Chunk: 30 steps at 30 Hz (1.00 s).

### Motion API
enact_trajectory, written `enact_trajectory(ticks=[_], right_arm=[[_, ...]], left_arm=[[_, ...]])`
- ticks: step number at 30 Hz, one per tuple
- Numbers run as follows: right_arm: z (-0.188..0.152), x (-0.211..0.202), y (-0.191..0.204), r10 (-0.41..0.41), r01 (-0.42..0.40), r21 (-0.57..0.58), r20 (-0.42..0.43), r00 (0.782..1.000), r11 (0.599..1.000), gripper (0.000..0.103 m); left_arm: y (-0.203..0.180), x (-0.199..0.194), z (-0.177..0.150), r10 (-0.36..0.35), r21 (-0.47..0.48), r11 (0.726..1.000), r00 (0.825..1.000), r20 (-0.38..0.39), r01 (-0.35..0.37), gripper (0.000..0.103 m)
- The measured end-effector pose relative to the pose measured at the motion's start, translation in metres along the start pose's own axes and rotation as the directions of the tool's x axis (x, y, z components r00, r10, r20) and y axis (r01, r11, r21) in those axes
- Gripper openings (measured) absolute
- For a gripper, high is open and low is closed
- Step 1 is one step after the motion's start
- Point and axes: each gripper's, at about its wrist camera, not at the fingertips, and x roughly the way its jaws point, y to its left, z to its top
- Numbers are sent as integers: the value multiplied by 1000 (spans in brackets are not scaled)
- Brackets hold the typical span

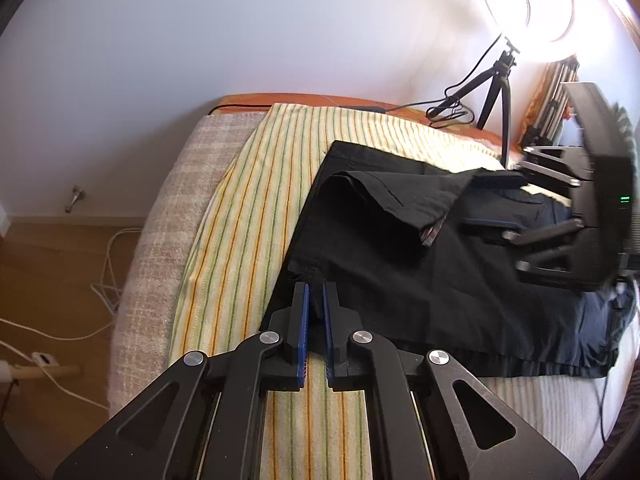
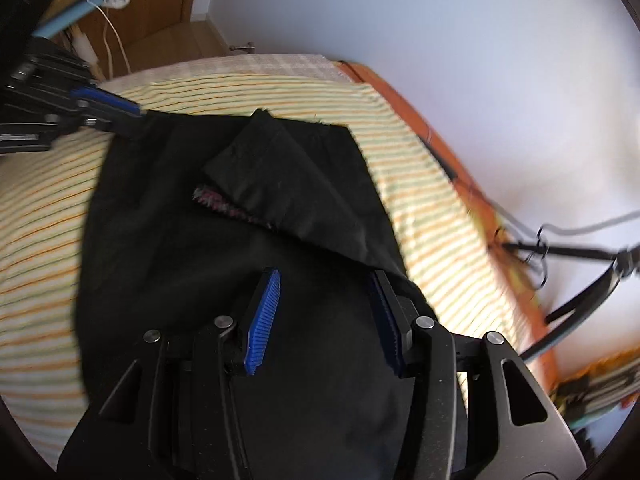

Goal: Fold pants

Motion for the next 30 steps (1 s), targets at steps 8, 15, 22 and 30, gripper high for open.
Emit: enact_trajectory(ticks=[8, 15, 22, 30], right_arm=[[38, 20, -25, 19, -20, 88, 12, 1000, 996, 48], [31, -21, -11, 279, -287, 157, 68, 958, 945, 48], [27, -23, 52, 381, -380, 69, 2, 925, 923, 48], [18, -10, 53, 395, -389, 111, -45, 917, 915, 32]], left_arm=[[11, -14, -2, -66, -36, 997, 998, 11, 67, 8], [30, -25, -7, -70, -87, 994, 998, 5, 70, 11], [37, -38, -6, -66, -128, 990, 998, 22, 68, 22], [35, -39, -10, -75, -122, 990, 997, 22, 77, 22]])
